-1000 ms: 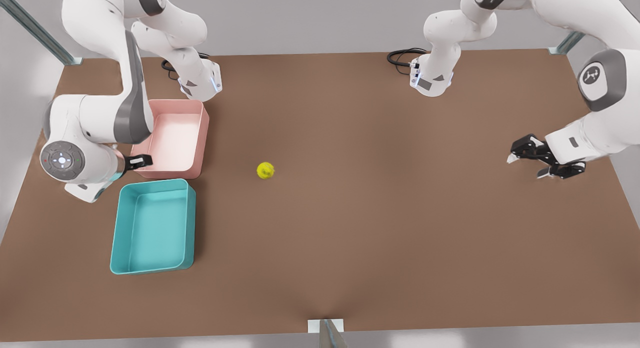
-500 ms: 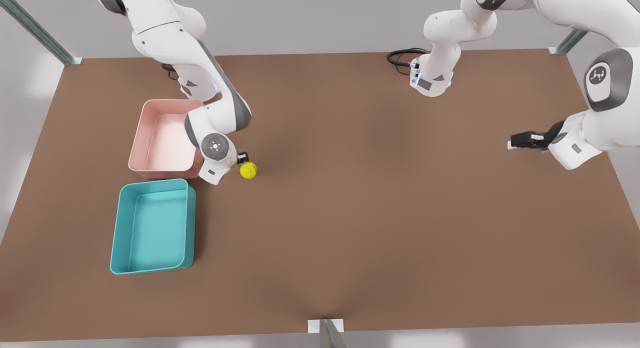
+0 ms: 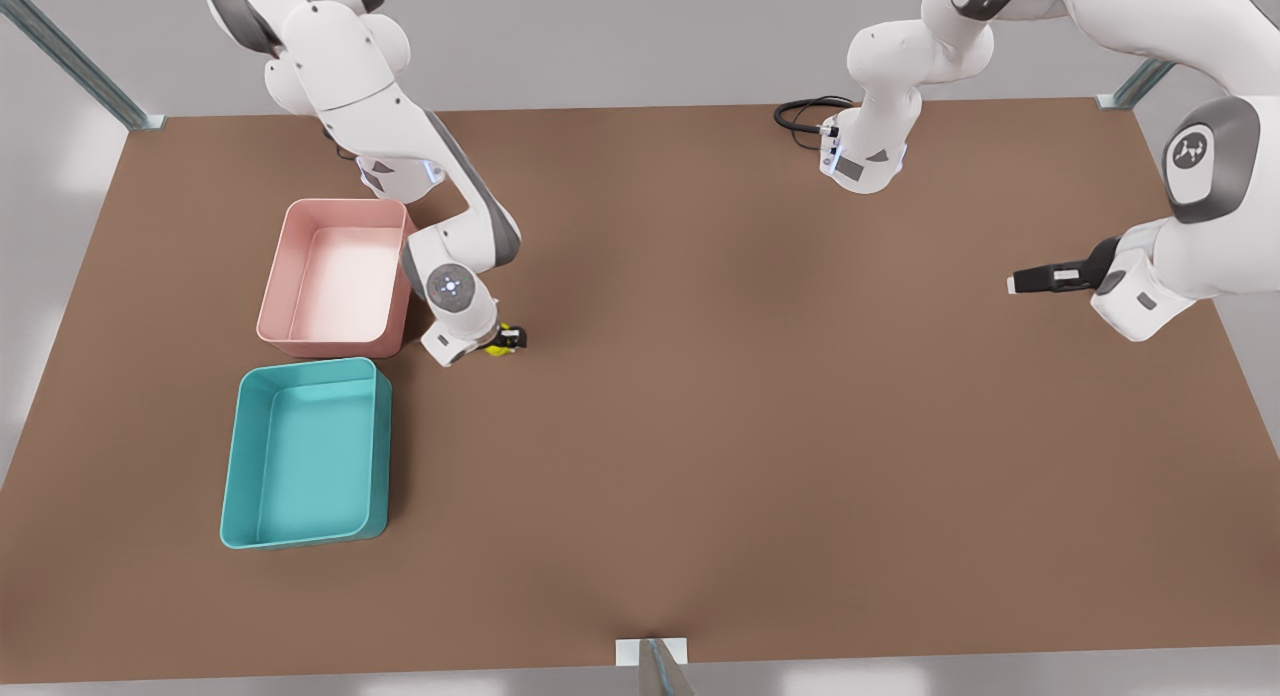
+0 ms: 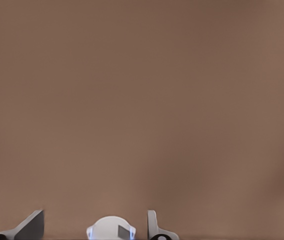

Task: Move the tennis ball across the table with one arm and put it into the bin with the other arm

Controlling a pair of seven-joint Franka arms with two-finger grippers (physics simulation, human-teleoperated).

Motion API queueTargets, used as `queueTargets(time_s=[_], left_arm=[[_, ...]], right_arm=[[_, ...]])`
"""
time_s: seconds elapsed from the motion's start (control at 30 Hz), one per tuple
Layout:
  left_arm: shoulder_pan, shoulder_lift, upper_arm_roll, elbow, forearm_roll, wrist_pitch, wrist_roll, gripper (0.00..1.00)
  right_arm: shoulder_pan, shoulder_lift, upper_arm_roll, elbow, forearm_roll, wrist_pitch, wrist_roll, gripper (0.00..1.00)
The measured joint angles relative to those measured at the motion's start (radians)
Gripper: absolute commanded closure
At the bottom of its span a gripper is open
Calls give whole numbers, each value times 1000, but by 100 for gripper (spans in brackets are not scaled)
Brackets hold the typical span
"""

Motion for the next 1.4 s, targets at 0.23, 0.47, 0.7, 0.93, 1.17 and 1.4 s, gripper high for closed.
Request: queueTargets(time_s=[0.23, 0.47, 0.7, 0.93, 1.17, 1.4], left_arm=[[-3, 2, 0, 0, 0, -5, -40, 0], [-5, 2, 0, 0, 0, -7, -68, 0], [-10, 0, -4, 7, 1, -9, -87, 0], [-6, -1, -3, 8, 1, -11, -100, 0], [-7, 1, -2, 8, 1, -12, -109, 0], [-6, 2, -1, 8, 1, -12, -115, 0]], right_arm=[[3, 10, 1, -22, 0, 39, 72, 0], [13, 47, 7, -27, 1, 67, 121, 0], [14, 45, 35, -43, 2, 79, 156, 0], [3, 47, 36, -43, 2, 83, 177, 13], [-12, 56, 47, -31, 1, 80, 187, 23], [-44, -4, 65, -20, 3, 56, 189, 25]])
